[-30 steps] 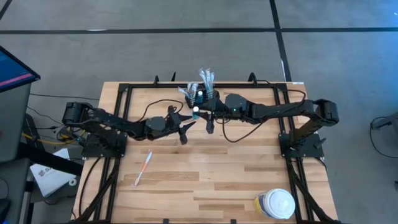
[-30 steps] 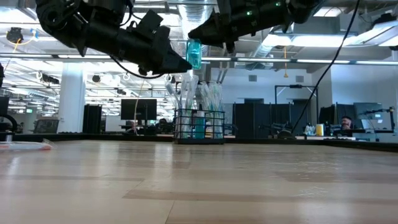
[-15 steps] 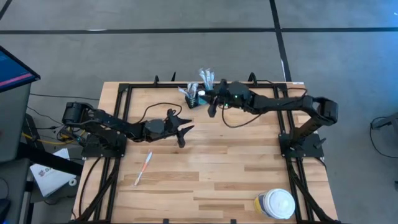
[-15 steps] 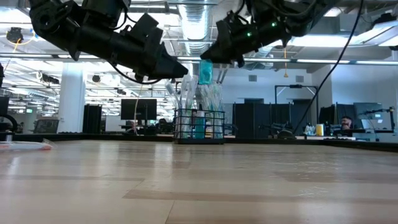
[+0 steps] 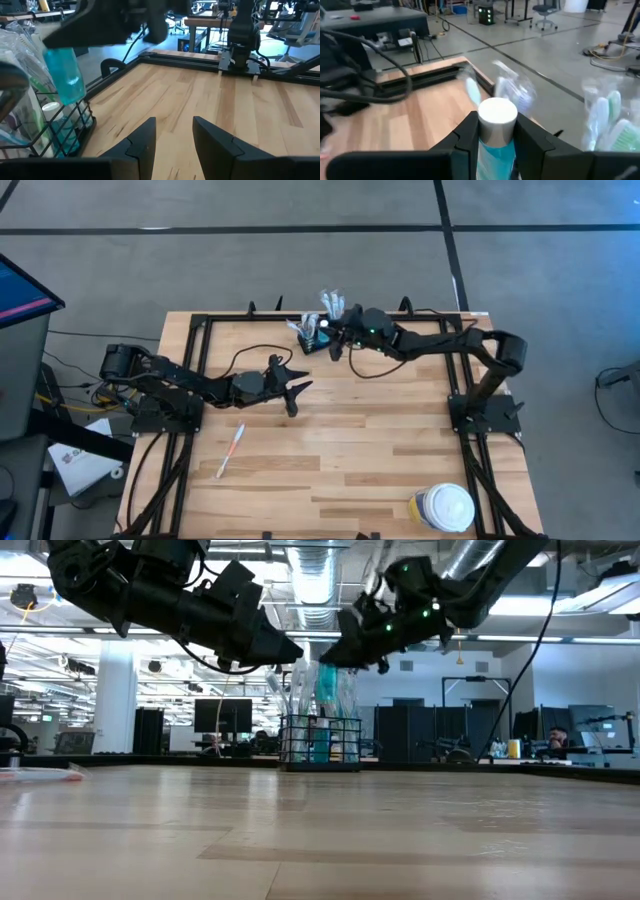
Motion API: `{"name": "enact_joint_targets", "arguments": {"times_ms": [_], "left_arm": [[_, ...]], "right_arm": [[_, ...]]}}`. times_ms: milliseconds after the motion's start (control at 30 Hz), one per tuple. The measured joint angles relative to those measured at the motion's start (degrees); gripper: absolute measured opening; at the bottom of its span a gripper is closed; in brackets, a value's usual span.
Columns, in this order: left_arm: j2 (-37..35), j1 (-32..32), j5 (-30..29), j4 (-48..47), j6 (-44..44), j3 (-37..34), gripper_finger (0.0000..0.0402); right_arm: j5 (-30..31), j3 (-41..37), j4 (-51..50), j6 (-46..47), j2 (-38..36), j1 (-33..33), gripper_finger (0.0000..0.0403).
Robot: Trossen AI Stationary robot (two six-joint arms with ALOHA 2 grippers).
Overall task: Pick & Place toothbrushing station
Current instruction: Put the blue mouthwash into the black wire organizer
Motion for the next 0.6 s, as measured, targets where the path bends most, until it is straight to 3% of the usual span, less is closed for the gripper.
{"name": "enact_joint_targets", "arguments": {"times_ms": [600], "left_arm": [[0.0,0.2,-0.04,0.33,0.87,0.02,0.0121]], "right_arm": [[0.34,0.02,2.7,1.32,1.5,-4.04,0.0082]]}}
